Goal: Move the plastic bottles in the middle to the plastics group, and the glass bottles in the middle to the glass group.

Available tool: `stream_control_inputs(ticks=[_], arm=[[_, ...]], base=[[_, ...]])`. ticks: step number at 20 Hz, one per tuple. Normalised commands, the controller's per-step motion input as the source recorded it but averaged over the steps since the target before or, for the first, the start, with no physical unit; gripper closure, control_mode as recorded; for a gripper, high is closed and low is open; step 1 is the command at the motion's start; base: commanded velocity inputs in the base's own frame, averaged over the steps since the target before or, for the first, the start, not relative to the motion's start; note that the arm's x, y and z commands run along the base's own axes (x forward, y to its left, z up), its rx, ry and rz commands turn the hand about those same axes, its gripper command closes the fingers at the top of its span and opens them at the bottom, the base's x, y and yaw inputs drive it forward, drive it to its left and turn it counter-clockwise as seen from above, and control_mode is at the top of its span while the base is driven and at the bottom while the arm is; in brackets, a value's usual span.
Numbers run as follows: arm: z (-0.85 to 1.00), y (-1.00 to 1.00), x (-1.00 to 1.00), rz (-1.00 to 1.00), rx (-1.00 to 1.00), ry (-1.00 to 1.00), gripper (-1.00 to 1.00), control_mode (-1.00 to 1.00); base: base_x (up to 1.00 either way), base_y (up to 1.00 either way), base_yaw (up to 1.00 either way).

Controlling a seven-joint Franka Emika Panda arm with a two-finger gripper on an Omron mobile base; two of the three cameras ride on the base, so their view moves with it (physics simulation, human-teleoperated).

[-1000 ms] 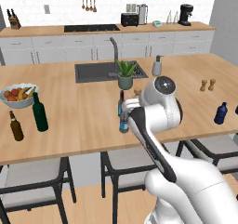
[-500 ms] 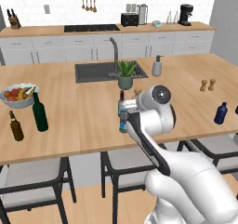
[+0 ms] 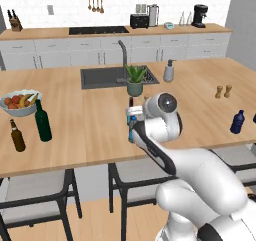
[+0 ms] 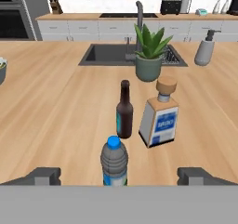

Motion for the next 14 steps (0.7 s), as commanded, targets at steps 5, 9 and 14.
stream_control_inputs(ticks=[5, 9, 14], arm=[[-0.07, 0.09, 0.25, 0.00, 0.00, 0.00, -1.00, -1.00], [-0.11, 0.04, 0.23, 0.00, 0.00, 0.00, -1.00, -1.00], [-0.19, 0.03, 0.22, 0.00, 0.00, 0.00, -1.00, -1.00]], base=[[0.00, 0.00, 0.00], [0.00, 0.00, 0.00], [0.00, 0.00, 0.00]])
